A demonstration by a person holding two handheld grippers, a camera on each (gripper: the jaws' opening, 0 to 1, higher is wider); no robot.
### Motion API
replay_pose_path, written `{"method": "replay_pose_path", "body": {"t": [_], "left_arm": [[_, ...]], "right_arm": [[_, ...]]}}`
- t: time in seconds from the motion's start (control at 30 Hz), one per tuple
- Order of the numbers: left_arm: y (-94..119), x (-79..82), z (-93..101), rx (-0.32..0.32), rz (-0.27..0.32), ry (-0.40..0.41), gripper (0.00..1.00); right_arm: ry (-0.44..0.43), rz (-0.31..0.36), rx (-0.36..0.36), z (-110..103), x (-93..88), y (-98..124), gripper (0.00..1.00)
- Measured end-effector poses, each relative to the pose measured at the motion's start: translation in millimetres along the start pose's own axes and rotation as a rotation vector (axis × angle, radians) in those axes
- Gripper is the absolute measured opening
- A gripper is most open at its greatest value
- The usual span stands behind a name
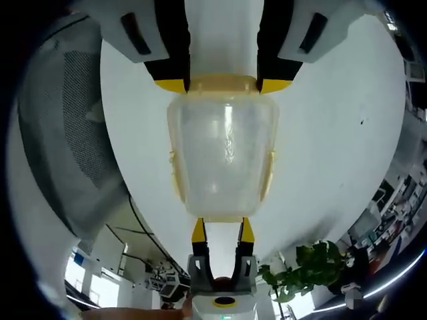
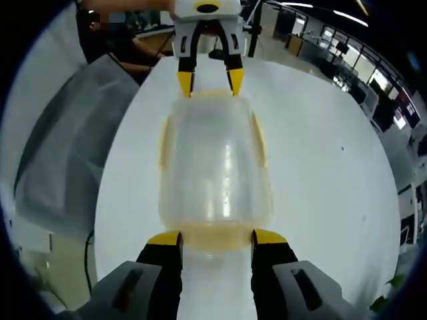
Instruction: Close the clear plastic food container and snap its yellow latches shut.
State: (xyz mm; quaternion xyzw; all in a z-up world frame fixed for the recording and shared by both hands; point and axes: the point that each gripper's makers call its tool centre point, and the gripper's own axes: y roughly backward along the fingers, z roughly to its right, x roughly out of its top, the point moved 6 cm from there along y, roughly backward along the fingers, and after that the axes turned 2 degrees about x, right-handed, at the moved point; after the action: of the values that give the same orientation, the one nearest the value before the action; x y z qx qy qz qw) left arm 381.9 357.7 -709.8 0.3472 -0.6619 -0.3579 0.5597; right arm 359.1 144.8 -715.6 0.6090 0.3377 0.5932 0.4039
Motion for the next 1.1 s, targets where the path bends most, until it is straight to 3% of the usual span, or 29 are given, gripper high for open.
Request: {"method": "replay_pose_path", "body": {"t": [0.37, 1.1], "left_arm": [[-9.2, 11.5, -1.6, -0.004, 0.015, -0.011, 0.38], [-22.0, 13.3, -4.1, -0.045, 0.031, 0.001, 0.38]], "right_arm": [[-0.015, -0.011, -0.001, -0.8, -13.5, 5.2, 0.39], [-0.048, -0.025, 0.025, 0.6, -25.5, 0.1, 0.39]]}}
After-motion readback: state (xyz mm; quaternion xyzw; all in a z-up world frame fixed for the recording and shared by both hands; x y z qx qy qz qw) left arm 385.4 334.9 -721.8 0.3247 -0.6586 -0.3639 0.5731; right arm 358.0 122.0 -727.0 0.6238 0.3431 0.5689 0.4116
